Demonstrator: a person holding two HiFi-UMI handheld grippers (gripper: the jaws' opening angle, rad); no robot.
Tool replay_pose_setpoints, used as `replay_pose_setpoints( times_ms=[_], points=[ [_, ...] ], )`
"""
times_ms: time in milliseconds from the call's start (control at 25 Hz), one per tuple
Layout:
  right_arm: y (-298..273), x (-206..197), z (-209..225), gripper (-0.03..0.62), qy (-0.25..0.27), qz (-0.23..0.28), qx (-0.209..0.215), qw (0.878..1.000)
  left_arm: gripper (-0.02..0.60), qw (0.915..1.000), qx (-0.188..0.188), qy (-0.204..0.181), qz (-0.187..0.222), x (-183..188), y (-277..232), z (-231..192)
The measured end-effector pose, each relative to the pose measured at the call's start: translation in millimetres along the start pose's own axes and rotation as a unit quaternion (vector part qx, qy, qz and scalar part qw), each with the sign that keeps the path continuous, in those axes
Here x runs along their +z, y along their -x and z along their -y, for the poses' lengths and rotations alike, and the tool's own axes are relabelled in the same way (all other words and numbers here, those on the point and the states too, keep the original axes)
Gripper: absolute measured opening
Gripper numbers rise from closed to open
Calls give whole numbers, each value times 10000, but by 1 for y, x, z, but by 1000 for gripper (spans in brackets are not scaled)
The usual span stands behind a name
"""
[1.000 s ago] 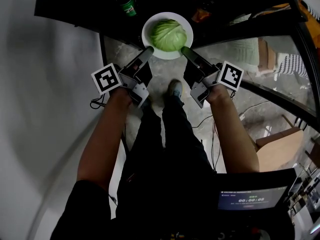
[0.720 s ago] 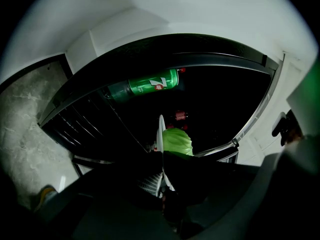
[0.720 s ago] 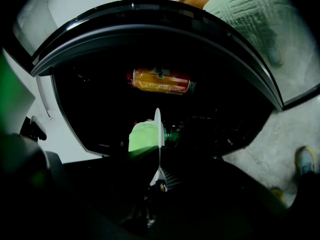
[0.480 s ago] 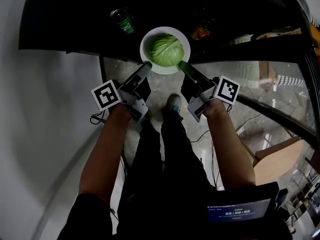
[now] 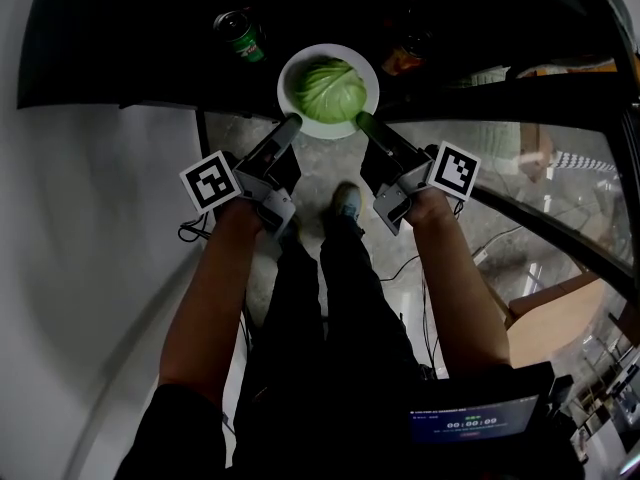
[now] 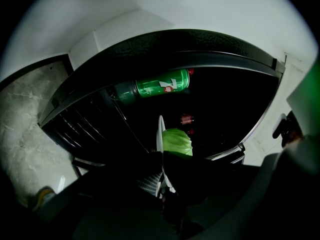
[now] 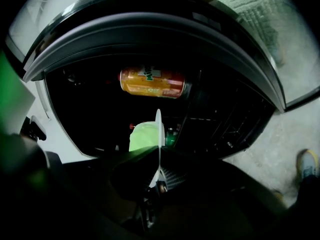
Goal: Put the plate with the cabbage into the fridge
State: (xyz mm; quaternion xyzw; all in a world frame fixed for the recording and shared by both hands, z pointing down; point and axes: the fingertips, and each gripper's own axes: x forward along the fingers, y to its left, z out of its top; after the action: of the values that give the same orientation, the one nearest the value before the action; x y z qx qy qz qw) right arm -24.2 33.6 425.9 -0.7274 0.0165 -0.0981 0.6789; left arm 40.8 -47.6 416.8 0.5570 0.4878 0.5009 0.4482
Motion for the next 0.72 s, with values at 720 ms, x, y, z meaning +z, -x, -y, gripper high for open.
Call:
replay_pose_setpoints(
  times_ms=[720],
  points=[
    [1,-1,4,15,-52,-42,-59,10000,11,9999,93,8,57,-2,1,-3]
  ],
)
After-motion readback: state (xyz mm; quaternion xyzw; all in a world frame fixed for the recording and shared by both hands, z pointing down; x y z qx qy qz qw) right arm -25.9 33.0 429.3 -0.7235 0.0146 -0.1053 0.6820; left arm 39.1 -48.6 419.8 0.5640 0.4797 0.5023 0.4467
